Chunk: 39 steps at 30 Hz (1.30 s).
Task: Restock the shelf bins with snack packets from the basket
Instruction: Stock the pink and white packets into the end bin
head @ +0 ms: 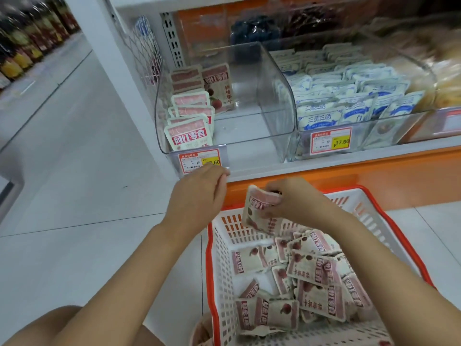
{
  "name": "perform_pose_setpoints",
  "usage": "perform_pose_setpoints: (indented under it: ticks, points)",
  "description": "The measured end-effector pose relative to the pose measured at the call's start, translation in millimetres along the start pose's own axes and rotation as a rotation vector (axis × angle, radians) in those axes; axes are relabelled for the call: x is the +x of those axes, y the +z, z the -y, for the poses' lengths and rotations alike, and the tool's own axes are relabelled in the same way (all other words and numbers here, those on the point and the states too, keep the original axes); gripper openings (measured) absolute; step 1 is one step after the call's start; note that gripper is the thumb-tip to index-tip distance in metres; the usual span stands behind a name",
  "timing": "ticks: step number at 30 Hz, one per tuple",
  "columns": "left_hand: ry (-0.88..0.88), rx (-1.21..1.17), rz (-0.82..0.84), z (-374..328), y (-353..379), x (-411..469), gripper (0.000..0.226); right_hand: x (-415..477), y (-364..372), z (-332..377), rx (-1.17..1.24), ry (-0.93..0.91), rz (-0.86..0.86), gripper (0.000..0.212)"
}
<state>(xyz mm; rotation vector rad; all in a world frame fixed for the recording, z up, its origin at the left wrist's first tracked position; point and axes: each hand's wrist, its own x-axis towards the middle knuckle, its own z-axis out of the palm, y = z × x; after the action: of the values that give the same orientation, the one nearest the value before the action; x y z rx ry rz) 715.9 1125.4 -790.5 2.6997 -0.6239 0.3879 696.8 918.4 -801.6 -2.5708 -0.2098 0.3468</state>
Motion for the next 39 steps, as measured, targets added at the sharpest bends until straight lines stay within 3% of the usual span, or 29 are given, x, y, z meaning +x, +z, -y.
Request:
perform_pose_setpoints:
  ticks: [3,7,10,15,18,22,25,28,31,33,35,39]
  points:
    - [0.021,-0.071,-0.231,4,-14,12,0.029,-17,-49,37,0.191,-0.118,-0.253,0.017]
    - [-0.074,-0.059,-0.180,10,-15,26,0.032,7,-92,61,0.436,-0.189,-0.528,0.018]
    - [-0.098,-0.030,-0.097,15,-8,31,0.033,55,-113,68,0.316,-0.128,-0.634,0.022]
    - [-0.085,-0.036,-0.082,20,-4,34,0.041,149,-124,79,-0.002,0.094,-0.513,0.033]
    - [-0.087,-0.037,-0.107,20,-4,33,0.033,178,-121,91,-0.067,0.210,-0.362,0.034]
    - [-0.062,-0.055,-0.160,25,-1,36,0.029,216,-110,95,-0.039,0.238,-0.289,0.040]
    - [-0.037,-0.076,-0.177,25,-1,40,0.032,248,-100,87,0.135,0.251,-0.338,0.024]
    - [-0.029,-0.077,-0.176,25,-1,43,0.030,264,-90,80,0.272,0.262,-0.542,0.010]
    - [-0.019,-0.091,-0.153,26,-2,45,0.037,272,-82,71,0.100,0.230,-0.605,0.041]
    - [-0.007,-0.091,-0.146,27,-3,45,0.038,270,-81,70,-0.030,0.211,-0.592,0.050]
    - [0.004,-0.089,-0.146,26,-3,45,0.039,265,-85,70,-0.151,0.215,-0.562,0.049]
    - [0.015,-0.107,-0.194,28,0,40,0.039,228,-91,76,-0.116,0.099,-0.556,0.024]
